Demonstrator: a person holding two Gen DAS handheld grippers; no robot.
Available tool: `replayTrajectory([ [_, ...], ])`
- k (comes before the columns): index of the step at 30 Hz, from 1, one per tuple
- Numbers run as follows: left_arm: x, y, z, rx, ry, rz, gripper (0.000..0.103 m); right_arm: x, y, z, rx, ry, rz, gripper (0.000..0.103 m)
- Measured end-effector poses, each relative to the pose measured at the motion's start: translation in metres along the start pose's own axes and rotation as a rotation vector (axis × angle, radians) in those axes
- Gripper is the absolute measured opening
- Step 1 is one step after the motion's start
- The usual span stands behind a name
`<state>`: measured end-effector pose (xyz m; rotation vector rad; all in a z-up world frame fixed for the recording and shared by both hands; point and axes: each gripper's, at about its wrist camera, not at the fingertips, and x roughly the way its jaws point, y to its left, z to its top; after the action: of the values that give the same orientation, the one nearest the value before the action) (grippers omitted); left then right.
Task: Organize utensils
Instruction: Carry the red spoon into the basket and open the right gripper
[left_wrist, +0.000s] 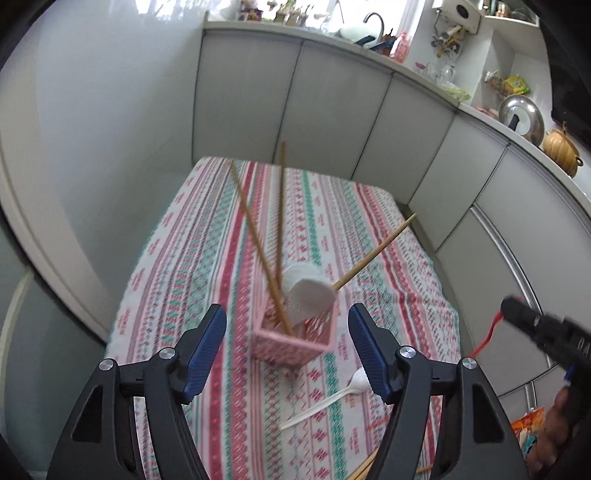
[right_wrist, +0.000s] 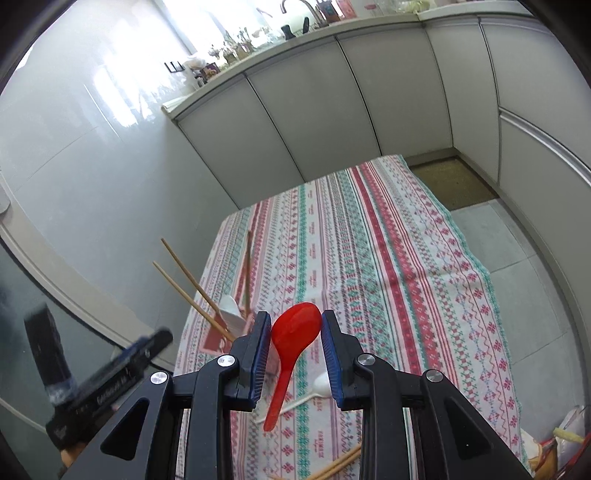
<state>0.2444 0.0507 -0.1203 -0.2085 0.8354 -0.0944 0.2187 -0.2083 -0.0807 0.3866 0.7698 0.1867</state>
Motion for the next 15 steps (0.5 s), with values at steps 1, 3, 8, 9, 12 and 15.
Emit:
replayTrajectory([
  [1,0.000,0.007,-0.003,-0.010,0.021,0.007,0.071,0.000,0.004,0.002,-0.002,-0.015,0.000,0.028],
  [3,0.000,0.018,-0.009,-0.021,0.054,0.020,0.072,0.000,0.012,0.006,-0.005,-0.047,0.001,0.028],
  [8,0.008,0.039,-0.023,-0.005,0.162,0.087,0.072,0.005,0.036,0.014,-0.048,-0.129,-0.012,0.028],
  [9,0.010,0.043,-0.025,-0.001,0.183,0.103,0.072,0.007,0.042,0.015,-0.057,-0.144,-0.017,0.028],
  [12,0.017,0.053,-0.033,0.002,0.235,0.140,0.072,0.012,0.056,0.018,-0.077,-0.188,-0.018,0.028],
  [15,0.022,0.060,-0.039,0.009,0.271,0.145,0.072,0.015,0.069,0.019,-0.107,-0.255,-0.001,0.028],
])
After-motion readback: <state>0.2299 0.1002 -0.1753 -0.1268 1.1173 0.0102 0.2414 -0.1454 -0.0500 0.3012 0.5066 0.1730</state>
